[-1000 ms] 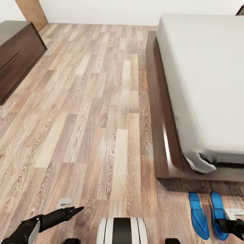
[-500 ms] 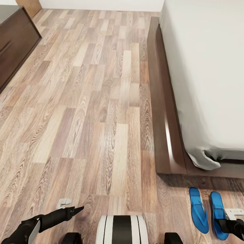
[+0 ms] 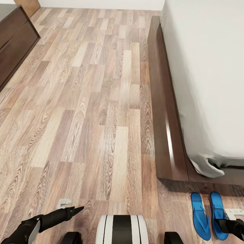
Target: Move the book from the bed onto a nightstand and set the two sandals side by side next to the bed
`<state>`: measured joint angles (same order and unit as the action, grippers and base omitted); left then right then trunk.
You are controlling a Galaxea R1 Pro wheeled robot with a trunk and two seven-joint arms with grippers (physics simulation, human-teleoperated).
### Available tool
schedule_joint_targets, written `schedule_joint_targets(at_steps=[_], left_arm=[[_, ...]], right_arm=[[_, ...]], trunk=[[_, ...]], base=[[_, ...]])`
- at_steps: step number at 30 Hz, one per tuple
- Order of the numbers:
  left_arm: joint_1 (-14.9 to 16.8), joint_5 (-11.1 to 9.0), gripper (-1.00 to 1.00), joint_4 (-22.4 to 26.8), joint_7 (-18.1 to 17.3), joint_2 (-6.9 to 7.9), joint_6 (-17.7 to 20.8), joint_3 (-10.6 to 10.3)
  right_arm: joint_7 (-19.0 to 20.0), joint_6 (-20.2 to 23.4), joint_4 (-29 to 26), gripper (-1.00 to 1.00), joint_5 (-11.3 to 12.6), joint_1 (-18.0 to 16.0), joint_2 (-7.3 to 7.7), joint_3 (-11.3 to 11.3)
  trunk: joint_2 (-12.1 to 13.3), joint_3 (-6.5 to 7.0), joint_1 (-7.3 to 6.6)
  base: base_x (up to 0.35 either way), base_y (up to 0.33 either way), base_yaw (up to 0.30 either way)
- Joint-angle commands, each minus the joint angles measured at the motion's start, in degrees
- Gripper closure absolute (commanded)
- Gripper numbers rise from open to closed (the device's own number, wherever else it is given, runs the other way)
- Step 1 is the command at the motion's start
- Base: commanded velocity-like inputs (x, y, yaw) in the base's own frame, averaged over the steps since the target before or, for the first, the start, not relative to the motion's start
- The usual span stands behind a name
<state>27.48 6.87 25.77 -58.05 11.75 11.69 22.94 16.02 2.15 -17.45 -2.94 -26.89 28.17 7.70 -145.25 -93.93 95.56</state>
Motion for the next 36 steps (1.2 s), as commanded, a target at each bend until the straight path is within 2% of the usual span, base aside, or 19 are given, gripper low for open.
schedule_joint_targets(at_steps=[1, 9, 16, 23, 27, 36], left_arm=[[0.03, 0.51, -1.00, 0.07, -0.40, -0.06, 0.53, 0.48], [0.03, 0.51, -1.00, 0.07, -0.51, -0.06, 0.60, 0.51], [0.03, 0.51, -1.00, 0.07, -0.50, -0.06, 0.61, 0.49], [0.03, 0.51, -1.00, 0.07, -0.49, -0.06, 0.54, 0.45], [0.03, 0.51, -1.00, 0.07, -0.48, -0.06, 0.53, 0.44], [0.03, 0.51, -1.00, 0.07, -0.48, -0.06, 0.53, 0.44]], right_arm=[[0.40, 0.23, -0.06, 1.00, -0.32, 0.00, -0.03, 0.48], [0.40, 0.23, -0.10, 1.00, -0.32, 0.00, -0.04, 0.48], [0.41, 0.23, -0.12, 1.00, -0.32, 0.00, -0.04, 0.55], [0.33, 0.12, -0.06, 1.00, -0.32, 0.00, -0.04, 0.65], [0.27, -2.52, -0.04, 1.00, -0.24, 0.00, -0.12, 0.65], [0.24, -3.20, -0.03, 1.00, -0.23, 0.00, -0.13, 0.90]], trunk=[[-0.01, -0.03, 0.00], [-0.01, -0.03, 0.00], [-0.11, -1.58, 0.18], [-0.11, -1.58, 0.18], [-0.11, -1.58, 0.18], [-0.11, -1.58, 0.18]], base=[[0.052, 0.000, 0.000], [0.010, 0.000, 0.000], [0.000, 0.000, 0.000], [0.000, 0.000, 0.000], [0.000, 0.000, 0.000], [0.000, 0.000, 0.000]])
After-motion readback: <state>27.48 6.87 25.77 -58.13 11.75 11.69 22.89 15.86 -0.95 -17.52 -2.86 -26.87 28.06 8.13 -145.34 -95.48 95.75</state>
